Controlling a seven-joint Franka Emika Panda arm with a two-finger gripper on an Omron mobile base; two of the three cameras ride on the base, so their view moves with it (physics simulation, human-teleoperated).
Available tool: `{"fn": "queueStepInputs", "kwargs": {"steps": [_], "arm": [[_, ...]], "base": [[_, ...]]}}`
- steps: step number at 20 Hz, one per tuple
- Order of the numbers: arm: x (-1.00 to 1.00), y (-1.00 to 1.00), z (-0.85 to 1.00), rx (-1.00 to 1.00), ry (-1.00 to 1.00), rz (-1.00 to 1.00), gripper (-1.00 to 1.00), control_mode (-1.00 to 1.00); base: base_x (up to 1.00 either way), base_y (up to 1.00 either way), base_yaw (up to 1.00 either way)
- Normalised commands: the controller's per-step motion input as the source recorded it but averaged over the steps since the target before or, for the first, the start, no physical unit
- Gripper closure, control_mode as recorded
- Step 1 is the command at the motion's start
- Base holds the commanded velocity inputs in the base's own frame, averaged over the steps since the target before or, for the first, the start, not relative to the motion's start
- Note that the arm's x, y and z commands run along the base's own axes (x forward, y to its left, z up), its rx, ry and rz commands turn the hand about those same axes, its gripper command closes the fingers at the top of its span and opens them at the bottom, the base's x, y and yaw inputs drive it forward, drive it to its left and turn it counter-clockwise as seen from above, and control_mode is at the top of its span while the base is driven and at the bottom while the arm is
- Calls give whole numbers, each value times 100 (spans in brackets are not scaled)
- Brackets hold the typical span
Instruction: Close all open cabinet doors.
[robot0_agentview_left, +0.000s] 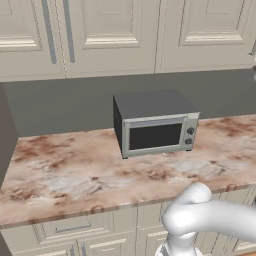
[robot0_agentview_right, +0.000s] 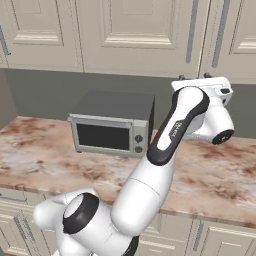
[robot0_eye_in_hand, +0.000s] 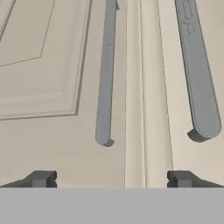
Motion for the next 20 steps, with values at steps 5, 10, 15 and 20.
{"fn": "queueStepInputs", "kwargs": {"steps": [5,10,15,20], "arm": [[23,35,6,0,0,-4,-100,-100],[28,6,2,0,0,-5,-100,-100],[18,-30,0,0,0,-8,-100,-100],[4,-46,0,0,0,-6,-100,-100]], "base": [[0,0,0],[0,0,0],[0,0,0],[0,0,0]]}}
